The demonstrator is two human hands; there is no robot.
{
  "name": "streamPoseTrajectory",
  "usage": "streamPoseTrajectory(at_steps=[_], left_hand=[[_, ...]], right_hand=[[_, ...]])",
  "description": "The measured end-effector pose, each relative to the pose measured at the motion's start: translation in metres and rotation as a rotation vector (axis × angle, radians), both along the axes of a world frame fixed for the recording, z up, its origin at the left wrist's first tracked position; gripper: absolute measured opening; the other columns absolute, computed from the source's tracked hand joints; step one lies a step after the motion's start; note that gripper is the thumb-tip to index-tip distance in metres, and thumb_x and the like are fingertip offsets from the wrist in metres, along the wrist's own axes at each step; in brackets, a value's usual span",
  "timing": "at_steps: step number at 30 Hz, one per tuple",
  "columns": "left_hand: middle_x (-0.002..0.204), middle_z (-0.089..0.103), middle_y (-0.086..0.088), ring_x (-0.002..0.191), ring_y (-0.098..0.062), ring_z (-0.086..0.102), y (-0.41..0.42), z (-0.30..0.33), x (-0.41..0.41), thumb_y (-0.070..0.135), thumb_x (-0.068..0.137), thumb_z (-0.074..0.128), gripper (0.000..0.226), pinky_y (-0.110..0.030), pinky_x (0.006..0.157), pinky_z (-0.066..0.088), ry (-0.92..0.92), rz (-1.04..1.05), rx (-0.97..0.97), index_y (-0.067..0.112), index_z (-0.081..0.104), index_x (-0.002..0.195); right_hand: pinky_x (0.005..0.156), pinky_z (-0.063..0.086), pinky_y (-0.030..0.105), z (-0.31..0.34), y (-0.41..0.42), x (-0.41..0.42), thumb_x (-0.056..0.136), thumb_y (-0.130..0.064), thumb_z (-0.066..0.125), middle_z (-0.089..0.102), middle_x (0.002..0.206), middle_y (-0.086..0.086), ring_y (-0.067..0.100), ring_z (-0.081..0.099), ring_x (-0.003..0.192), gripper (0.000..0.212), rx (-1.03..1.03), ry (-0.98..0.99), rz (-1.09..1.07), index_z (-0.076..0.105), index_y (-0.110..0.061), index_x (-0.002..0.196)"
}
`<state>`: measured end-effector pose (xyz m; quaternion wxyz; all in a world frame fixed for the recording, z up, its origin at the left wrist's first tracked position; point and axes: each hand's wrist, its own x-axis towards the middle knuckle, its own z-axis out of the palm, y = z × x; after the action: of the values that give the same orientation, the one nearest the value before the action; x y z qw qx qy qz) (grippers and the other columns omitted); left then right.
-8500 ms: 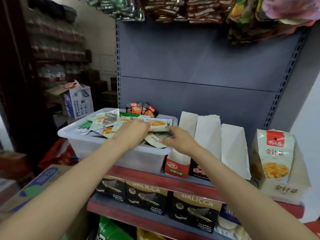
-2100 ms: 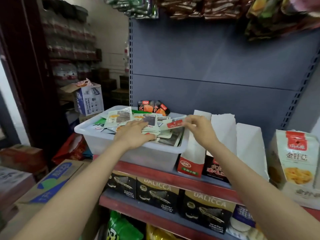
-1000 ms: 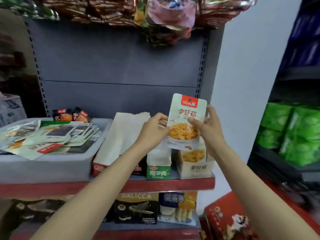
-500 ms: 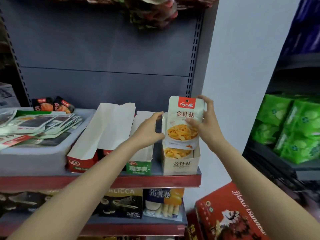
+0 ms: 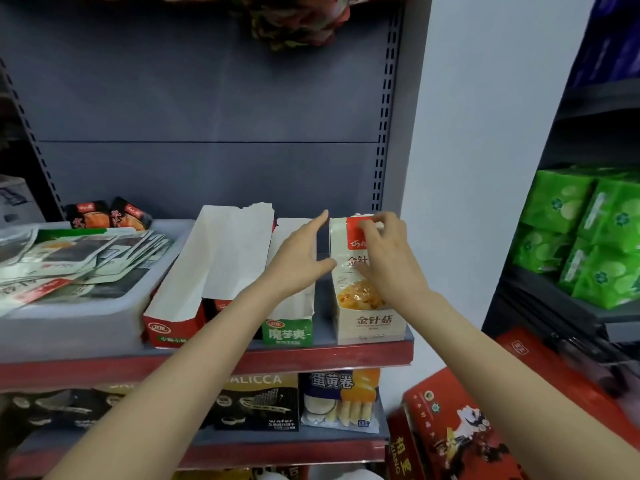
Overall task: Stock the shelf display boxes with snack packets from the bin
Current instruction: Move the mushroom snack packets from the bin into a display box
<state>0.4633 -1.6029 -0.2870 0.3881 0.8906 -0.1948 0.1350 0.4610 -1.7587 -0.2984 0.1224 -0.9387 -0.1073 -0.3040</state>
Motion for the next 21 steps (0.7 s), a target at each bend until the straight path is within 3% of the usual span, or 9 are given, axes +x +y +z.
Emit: streamPoseTrajectory(at_steps=[5, 9, 13, 18, 21], left_hand=[[0.133, 0.05, 0.007, 0.124, -0.01, 0.045, 0.045, 0.004, -0.014, 0.012, 0.088, 0.06, 0.048, -0.022, 0.103, 0.032, -0.245, 0.129, -0.078, 0.023, 0.048, 0.133], [0.133, 0.052, 0.002, 0.123, -0.014, 0.046, 0.113, 0.002, -0.029, 0.009, 0.084, 0.065, 0.048, -0.019, 0.099, 0.03, -0.267, 0.206, 0.047, 0.02, 0.054, 0.129], [0.124, 0.057, -0.007, 0.117, -0.023, 0.051, 0.197, 0.009, -0.042, 0.002, 0.079, 0.066, 0.042, -0.026, 0.095, 0.034, -0.26, 0.387, 0.106, 0.013, 0.06, 0.12], [0.135, 0.053, -0.011, 0.124, -0.028, 0.048, 0.297, 0.019, -0.05, 0.013, 0.084, 0.067, 0.046, -0.032, 0.099, 0.036, -0.071, 0.604, 0.183, 0.01, 0.055, 0.128], [0.146, 0.04, -0.005, 0.133, -0.023, 0.038, 0.336, 0.016, -0.048, 0.031, 0.086, 0.066, 0.063, -0.029, 0.105, 0.029, 0.172, 0.527, 0.286, 0.014, 0.04, 0.141]], right_hand=[[0.093, 0.043, 0.032, 0.007, 0.046, -0.013, 0.083, -0.005, 0.062, 0.047, 0.126, 0.012, 0.027, 0.045, 0.116, 0.039, 0.029, -0.127, 0.186, 0.055, -0.005, 0.121], [0.097, 0.038, 0.03, 0.007, 0.105, -0.017, 0.093, -0.016, 0.053, 0.046, 0.129, 0.004, 0.018, 0.043, 0.119, 0.036, 0.103, 0.108, 0.482, 0.049, -0.012, 0.128], [0.098, 0.036, 0.031, 0.005, 0.178, -0.011, 0.091, -0.014, 0.053, 0.049, 0.128, 0.008, 0.024, 0.045, 0.119, 0.036, 0.117, 0.164, 0.605, 0.051, -0.01, 0.127], [0.102, 0.03, 0.028, 0.01, 0.266, 0.002, 0.09, -0.012, 0.053, 0.045, 0.136, 0.011, 0.024, 0.038, 0.127, 0.045, 0.1, 0.246, 0.651, 0.045, -0.009, 0.134], [0.108, 0.028, 0.031, 0.011, 0.31, 0.014, 0.087, -0.014, 0.057, 0.039, 0.144, 0.012, 0.025, 0.034, 0.134, 0.058, 0.09, 0.363, 0.67, 0.037, -0.011, 0.141]])
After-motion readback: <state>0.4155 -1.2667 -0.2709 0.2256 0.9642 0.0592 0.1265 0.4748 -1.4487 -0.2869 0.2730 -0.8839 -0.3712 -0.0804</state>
